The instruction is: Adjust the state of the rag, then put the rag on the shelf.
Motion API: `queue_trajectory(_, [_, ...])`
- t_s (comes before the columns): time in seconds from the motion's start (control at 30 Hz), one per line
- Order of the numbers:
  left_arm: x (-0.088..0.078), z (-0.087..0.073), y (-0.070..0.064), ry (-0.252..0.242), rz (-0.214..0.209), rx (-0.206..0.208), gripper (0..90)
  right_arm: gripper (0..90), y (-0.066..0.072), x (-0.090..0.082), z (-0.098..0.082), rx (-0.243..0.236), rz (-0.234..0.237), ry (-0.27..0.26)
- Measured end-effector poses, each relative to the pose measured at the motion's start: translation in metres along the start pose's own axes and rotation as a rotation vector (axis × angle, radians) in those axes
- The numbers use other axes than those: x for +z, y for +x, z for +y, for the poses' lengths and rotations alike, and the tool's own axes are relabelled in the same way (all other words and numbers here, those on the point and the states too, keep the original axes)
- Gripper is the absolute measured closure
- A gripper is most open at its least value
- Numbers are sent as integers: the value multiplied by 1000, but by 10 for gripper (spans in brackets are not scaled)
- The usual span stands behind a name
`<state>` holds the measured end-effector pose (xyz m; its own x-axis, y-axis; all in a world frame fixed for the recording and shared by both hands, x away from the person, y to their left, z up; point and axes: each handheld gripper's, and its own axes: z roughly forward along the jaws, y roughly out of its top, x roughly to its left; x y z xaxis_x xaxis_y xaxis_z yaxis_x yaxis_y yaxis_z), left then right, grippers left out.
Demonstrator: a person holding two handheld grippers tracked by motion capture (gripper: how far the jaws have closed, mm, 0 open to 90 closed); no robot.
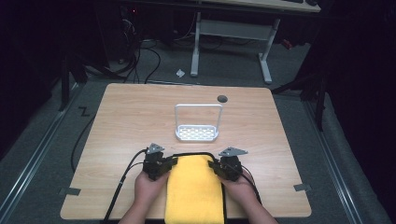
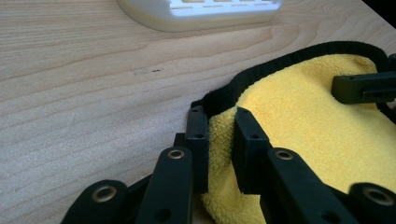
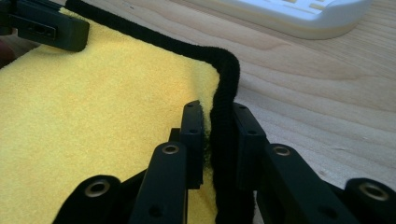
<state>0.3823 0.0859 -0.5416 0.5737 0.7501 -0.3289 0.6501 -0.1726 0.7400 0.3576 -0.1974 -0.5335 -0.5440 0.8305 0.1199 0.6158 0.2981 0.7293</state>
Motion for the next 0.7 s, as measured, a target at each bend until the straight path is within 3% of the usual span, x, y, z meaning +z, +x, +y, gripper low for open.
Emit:
queue_trajectory(0.3, [-2,-1,-2,-3,26,18,794,795,6,-10,1,-33,-25,-57])
queue_trajectory(0.43, [-2,-1,0,-3,15,-3,796,792,8,-12,1,-39,-27,-67])
queue_trajectory(0.7, [-2,-1,1,-4,0,-4,807,791,9,-13,-1,-55,-33,-72])
